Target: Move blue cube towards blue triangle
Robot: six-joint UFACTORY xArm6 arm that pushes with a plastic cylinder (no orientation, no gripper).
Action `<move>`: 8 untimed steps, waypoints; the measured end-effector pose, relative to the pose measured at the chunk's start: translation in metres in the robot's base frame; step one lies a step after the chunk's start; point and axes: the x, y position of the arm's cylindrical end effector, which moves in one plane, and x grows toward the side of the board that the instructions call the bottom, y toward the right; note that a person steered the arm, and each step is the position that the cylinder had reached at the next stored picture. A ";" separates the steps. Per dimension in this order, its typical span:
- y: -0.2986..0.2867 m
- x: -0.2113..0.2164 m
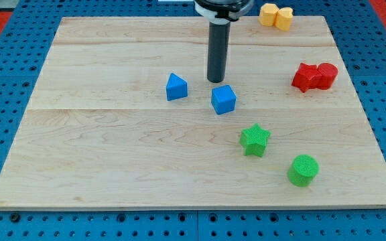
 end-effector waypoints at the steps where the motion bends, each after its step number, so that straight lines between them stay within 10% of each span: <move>1: 0.047 -0.032; 4: 0.103 0.121; 6: 0.069 0.044; 8: 0.029 0.071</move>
